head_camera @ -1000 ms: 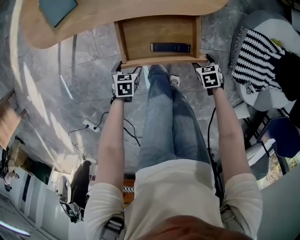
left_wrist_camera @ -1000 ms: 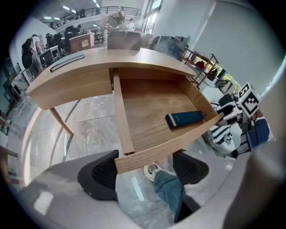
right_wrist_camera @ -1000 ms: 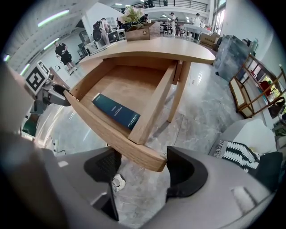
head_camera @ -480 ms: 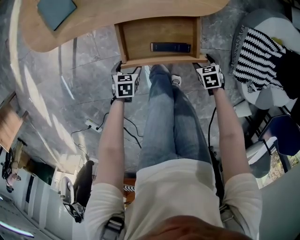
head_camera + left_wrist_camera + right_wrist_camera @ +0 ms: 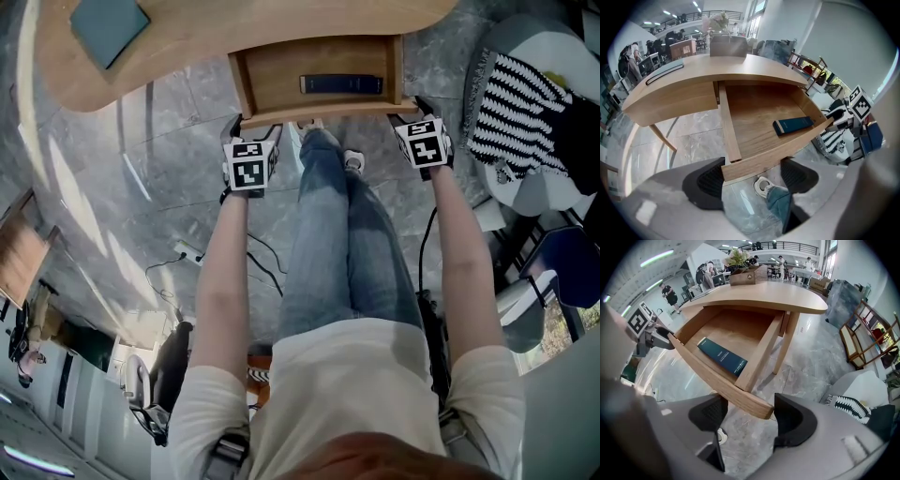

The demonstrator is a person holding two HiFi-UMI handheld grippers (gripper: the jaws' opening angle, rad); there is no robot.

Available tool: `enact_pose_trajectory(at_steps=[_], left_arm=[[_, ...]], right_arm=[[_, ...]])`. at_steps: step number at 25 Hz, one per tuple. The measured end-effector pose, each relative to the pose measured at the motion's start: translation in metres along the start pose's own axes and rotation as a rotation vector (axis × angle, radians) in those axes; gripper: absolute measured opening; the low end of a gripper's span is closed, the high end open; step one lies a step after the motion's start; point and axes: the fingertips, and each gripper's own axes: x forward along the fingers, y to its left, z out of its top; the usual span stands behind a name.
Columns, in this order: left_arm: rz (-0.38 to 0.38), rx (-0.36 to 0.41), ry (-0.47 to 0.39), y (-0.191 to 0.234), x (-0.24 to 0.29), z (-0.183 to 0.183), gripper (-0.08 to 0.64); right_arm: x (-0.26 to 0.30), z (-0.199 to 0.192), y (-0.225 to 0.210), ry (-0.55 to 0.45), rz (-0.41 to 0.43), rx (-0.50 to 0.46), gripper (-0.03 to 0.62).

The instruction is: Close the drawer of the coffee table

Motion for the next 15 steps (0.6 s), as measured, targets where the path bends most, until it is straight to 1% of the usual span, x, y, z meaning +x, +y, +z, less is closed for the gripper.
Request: enact_pose_trajectory(at_steps=[3, 15], left_arm=[[0.005, 0.007, -0.012, 0.001, -0.002, 0.012, 0.376], [0.006, 0.01, -0.054, 0.009, 0.007, 0.036, 0.376]], right_arm=[[0.001, 0.006, -0.004, -0.01, 0.0, -0.003, 0.308], [0.006, 0.03, -0.017, -0.027, -0.004, -0.01, 0.308]])
